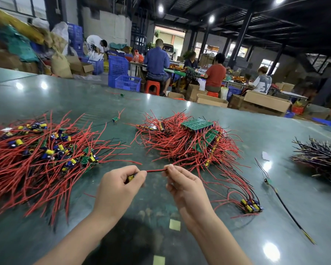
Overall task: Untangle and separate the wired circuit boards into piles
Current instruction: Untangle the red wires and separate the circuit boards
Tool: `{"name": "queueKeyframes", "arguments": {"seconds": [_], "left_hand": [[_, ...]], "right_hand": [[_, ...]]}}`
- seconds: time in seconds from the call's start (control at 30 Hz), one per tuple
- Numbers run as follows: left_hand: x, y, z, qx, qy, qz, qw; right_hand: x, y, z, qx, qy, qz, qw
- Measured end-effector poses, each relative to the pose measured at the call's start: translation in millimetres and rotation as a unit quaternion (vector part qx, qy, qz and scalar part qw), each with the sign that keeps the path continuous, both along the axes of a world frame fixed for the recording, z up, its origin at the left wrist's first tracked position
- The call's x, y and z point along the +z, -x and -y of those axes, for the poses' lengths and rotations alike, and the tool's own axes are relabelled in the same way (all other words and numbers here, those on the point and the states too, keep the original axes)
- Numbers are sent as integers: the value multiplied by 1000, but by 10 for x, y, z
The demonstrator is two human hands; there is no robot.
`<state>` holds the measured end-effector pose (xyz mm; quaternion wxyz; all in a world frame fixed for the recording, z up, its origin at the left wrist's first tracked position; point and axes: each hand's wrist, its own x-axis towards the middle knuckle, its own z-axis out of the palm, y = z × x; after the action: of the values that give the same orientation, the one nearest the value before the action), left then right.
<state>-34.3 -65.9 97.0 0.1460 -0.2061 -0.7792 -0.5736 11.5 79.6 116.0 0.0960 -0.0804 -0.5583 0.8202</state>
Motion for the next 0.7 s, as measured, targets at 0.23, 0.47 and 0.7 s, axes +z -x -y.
{"name": "queueKeyframes", "arguments": {"seconds": [0.23, 0.47, 0.7], "left_hand": [[-35, -1, -23, -50, 14, 0, 999], [18, 83, 36, -34, -20, 36, 999], [-15, 80, 39, -32, 19, 34, 999]], "right_hand": [[15, 45, -78, -75, 92, 1, 993], [-9, 68, -53, -44, 119, 40, 991], [37, 98, -187, -51, 191, 46, 979]]}}
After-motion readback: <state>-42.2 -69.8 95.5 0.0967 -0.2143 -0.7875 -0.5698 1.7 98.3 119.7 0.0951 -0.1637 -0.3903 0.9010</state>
